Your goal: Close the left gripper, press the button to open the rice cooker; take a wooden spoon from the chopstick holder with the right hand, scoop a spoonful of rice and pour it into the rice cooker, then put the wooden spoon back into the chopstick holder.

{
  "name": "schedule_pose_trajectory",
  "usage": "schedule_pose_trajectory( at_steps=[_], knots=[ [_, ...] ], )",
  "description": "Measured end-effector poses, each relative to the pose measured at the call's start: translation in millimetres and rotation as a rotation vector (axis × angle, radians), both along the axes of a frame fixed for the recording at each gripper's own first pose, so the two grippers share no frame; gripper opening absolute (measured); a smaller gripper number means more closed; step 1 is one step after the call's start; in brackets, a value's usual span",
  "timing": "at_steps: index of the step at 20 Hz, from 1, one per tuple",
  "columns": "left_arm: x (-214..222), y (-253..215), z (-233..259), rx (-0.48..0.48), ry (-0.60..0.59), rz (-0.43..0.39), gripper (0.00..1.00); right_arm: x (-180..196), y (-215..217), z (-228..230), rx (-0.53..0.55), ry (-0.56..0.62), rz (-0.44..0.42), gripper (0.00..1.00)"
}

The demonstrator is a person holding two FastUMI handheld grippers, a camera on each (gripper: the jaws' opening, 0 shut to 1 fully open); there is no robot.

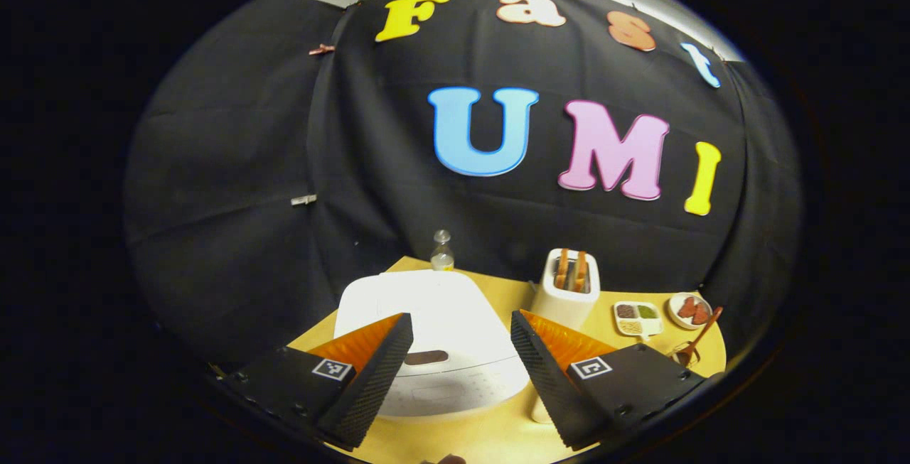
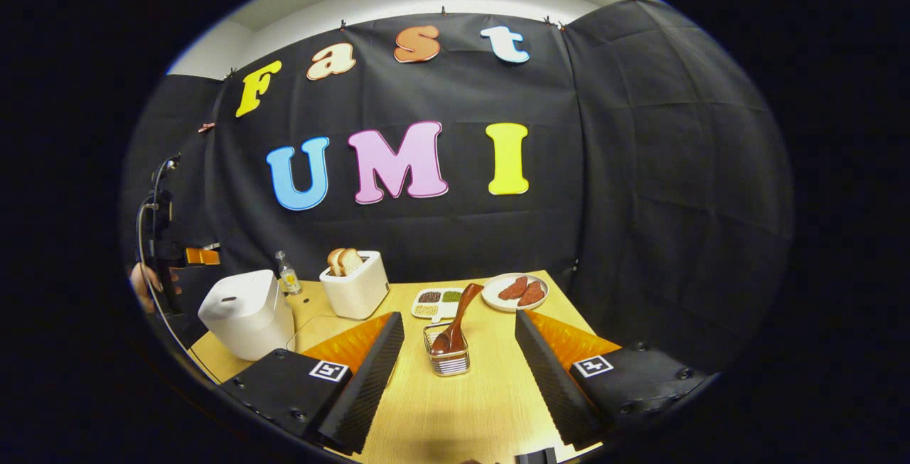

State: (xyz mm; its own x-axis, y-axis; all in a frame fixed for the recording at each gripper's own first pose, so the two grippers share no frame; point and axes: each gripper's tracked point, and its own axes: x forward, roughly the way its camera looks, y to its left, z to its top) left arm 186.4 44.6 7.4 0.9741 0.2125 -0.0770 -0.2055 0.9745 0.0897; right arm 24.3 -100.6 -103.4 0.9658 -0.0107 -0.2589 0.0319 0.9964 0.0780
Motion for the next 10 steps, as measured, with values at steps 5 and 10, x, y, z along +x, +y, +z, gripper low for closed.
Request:
schedule_pose_trajectory(
  at_steps=[5,10],
  knots=[
    [-69,-30,27,0.062,-0.087,-0.107,0.95,-24,39,34,-0.104,-0.091,0.029,0.99],
    [-127,-51,24,0.01,-0.115,-0.212,0.96,-64,83,44,-0.108,-0.11,0.061,0.99]
  ],
)
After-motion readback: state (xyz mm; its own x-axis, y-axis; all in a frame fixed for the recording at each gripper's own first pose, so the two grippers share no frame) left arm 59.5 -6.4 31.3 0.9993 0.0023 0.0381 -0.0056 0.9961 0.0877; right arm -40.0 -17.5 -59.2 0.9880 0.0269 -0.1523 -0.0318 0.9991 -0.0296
